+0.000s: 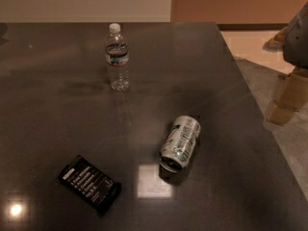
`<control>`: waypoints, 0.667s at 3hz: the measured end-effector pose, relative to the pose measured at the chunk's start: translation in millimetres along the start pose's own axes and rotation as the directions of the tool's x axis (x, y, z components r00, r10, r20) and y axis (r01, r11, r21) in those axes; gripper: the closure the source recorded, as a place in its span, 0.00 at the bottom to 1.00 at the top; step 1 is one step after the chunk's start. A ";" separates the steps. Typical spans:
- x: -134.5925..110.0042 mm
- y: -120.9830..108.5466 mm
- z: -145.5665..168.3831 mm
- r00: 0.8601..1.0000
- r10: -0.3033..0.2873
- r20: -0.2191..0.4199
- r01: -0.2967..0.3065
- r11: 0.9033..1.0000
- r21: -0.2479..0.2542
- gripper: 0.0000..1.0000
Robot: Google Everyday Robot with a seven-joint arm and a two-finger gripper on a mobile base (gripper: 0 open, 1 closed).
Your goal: Place 7up can upright
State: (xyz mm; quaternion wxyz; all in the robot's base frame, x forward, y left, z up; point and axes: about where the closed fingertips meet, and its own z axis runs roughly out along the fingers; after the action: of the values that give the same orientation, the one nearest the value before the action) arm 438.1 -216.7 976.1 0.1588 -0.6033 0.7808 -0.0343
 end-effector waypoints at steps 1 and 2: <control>-0.1 0.0 0.0 1.000 0.000 0.000 0.000 1.000 0.000 0.00; -15.2 1.5 1.6 0.997 -0.075 0.023 0.075 0.997 -0.036 0.00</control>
Offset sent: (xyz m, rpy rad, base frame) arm 0.0035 0.0361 -0.0017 0.0142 0.0768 0.2207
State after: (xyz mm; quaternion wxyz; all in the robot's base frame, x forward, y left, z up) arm 440.6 -201.6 977.4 0.1546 -0.6353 0.7564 -0.0196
